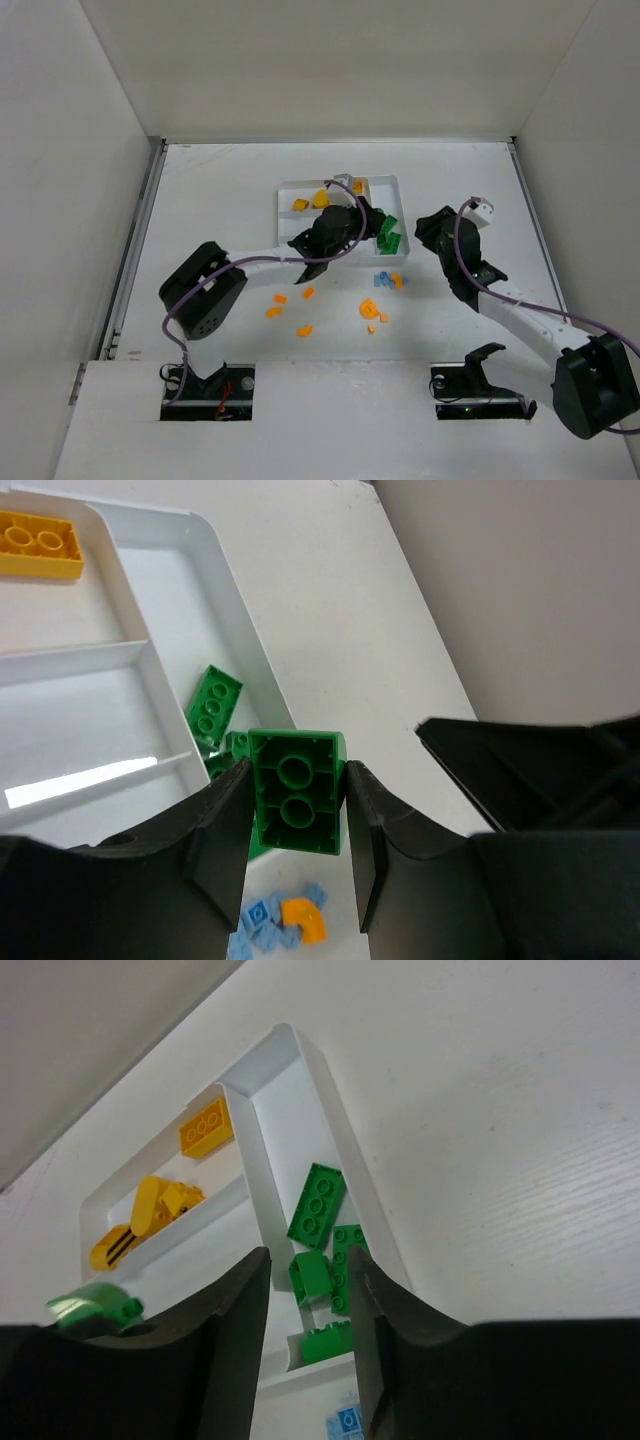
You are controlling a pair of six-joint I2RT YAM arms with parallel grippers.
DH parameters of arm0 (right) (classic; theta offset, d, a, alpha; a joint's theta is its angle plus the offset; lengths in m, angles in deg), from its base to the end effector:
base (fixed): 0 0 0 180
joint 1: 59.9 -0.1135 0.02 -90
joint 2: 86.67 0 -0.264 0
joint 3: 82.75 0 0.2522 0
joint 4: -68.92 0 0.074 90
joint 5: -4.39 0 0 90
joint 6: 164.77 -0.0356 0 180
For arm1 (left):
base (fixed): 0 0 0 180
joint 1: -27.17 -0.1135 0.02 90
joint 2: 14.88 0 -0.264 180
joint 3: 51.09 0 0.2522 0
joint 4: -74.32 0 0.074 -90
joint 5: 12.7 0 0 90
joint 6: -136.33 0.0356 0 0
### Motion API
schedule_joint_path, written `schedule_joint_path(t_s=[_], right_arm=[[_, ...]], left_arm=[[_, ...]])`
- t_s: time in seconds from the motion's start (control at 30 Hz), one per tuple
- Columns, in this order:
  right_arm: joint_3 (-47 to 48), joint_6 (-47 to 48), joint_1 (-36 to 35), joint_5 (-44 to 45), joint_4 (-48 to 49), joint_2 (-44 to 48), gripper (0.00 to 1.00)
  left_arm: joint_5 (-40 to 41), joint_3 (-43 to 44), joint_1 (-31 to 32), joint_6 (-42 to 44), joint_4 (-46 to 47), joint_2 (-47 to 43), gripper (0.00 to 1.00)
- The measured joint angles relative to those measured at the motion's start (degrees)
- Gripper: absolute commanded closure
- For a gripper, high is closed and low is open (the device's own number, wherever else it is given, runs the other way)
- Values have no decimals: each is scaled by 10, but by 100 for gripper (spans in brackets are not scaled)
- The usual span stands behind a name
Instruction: Sort the legos into containers by color
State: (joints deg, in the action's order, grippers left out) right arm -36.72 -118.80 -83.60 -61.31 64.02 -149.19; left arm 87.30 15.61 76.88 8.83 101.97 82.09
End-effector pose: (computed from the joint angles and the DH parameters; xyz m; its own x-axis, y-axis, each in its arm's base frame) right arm 0.2248 0.0827 0.2373 -0.2509 0.5817 -0.7738 0.2210 0.8126 0.5393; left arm 0.2497 -0.2849 0.2434 -0.4125 -0.4406 -0.7974 0.4890 0.6314 -0.6018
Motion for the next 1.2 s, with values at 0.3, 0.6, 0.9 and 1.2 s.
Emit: schedule_joint_path(t_s=[0.3, 0.6, 0.9, 1.2], right_arm=[[-52, -17, 46, -22, 22, 33, 54], [-61, -27, 58, -53, 41, 40, 52], [-61, -21, 55, -62, 54, 36, 74], [-21, 20, -39, -66, 48, -17, 77]], left_arm=[[-13, 203, -14, 23, -75, 192, 68], [-14, 288, -30, 36, -129, 255, 42], [-12, 170, -37, 45, -123, 159, 55], [26, -189, -39, 40, -106, -250, 68]])
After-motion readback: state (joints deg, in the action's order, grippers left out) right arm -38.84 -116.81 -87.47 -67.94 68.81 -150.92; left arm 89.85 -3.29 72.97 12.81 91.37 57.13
